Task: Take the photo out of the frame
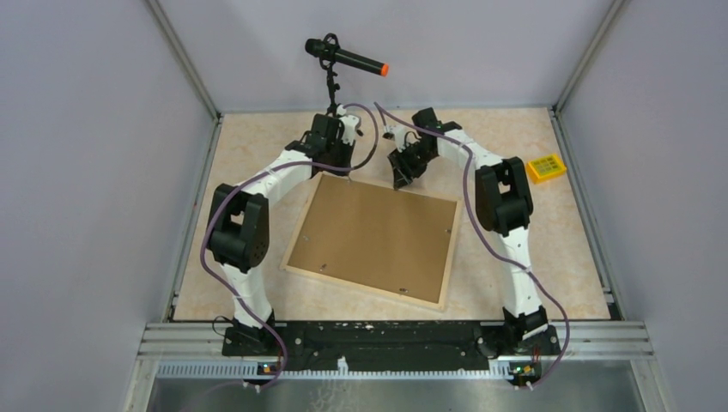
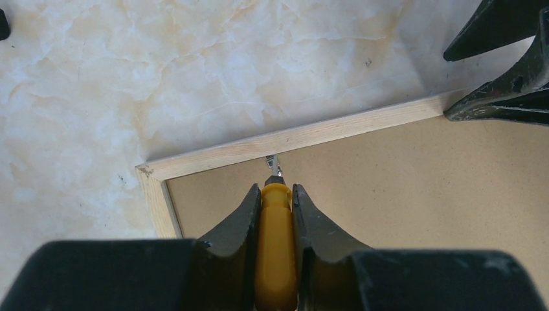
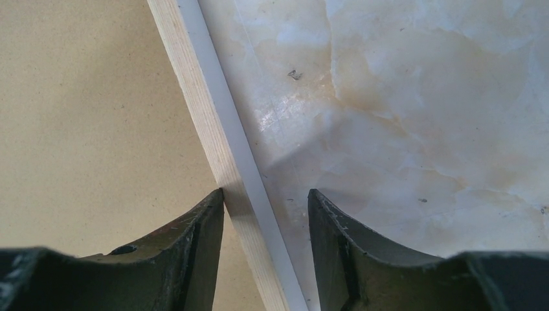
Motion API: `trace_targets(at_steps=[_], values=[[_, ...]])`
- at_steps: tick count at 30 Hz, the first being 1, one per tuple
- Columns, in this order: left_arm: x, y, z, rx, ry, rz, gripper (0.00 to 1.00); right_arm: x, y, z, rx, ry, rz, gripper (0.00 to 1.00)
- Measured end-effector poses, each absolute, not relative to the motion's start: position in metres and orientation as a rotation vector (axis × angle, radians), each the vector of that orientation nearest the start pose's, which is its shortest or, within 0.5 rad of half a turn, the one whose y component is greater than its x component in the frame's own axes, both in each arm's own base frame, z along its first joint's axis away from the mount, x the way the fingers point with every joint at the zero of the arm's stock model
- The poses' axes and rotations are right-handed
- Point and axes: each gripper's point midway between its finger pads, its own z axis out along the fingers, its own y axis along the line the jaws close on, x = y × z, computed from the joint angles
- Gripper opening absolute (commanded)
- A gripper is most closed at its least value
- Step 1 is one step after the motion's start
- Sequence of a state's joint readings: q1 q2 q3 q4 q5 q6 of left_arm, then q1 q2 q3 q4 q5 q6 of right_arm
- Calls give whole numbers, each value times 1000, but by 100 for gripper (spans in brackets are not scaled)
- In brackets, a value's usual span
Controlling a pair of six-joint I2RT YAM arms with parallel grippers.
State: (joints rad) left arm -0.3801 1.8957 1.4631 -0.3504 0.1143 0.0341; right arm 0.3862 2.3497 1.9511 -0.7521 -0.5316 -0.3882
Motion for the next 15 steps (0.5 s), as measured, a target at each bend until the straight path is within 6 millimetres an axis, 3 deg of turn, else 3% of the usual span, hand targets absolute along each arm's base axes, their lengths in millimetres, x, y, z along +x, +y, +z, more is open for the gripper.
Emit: trace_targets(at_steps=[15], values=[[459, -204, 110, 539, 2314, -305, 0, 448, 264, 33, -1141, 2385, 698, 44]])
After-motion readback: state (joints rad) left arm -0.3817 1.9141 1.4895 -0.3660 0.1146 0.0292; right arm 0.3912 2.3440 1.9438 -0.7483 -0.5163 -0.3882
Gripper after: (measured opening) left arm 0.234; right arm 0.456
